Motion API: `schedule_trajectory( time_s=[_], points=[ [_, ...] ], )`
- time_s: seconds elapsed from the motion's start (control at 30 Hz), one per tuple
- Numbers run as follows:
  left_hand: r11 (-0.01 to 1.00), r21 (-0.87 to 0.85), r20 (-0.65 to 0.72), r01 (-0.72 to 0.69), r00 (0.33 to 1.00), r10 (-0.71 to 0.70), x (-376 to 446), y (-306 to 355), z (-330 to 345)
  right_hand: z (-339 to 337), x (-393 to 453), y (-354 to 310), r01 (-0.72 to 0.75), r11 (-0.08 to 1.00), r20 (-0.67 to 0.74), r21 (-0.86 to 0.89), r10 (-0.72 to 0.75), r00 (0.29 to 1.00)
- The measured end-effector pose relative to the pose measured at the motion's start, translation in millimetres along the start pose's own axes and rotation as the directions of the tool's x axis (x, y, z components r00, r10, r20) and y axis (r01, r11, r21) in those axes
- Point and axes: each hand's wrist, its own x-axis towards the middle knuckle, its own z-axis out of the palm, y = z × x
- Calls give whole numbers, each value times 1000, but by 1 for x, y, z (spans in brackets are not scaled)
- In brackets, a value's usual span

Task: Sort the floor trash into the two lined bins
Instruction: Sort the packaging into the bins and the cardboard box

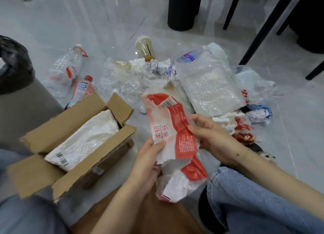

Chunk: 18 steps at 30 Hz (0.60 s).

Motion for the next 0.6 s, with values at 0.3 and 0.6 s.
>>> schedule_trajectory(
  time_s=[0.3, 0.6],
  points=[
    [957, -137, 183, 256, 956, -229, 11, 10, -33, -6, -4, -4, 58, 963, -35, -262, -69, 997],
    [973, 211, 231, 90, 963, -139, 2, -12, -13, -6, 0, 1, 235, 940, -109, -248, -268, 957]
  ],
)
